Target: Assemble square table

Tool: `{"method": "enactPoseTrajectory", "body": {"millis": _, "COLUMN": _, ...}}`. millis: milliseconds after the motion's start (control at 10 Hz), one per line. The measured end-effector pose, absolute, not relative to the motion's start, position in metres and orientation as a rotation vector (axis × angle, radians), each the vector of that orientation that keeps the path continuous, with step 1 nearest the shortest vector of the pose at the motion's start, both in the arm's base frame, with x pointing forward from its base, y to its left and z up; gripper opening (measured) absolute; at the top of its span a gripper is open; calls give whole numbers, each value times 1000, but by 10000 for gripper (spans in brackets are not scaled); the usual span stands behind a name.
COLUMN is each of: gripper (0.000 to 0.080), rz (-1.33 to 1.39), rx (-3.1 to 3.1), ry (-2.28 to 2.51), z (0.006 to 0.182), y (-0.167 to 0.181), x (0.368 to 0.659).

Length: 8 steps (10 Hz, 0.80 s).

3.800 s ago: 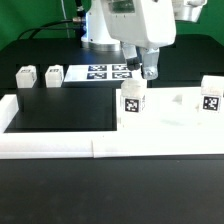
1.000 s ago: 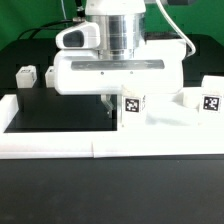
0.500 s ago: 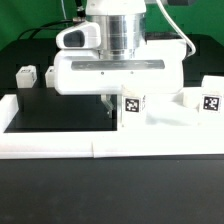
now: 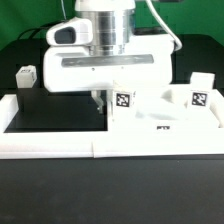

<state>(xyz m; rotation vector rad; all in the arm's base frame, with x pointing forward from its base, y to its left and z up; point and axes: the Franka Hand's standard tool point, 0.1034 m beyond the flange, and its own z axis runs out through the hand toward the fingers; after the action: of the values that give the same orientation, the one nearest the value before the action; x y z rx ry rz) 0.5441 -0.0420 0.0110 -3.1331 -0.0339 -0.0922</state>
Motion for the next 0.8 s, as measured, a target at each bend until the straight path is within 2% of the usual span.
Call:
{"method": "enactPoseTrajectory", "body": {"millis": 600, "gripper": 57, "rz": -119, "rx": -3120, "ry": -603, "z": 9, "y": -52, "x": 541}}
{"method": "enactPoseTrajectory", "body": {"millis": 800, "gripper": 57, "rz": -111, "rx": -3059, "ry": -1007, "z": 10, "y": -45, "x": 547}}
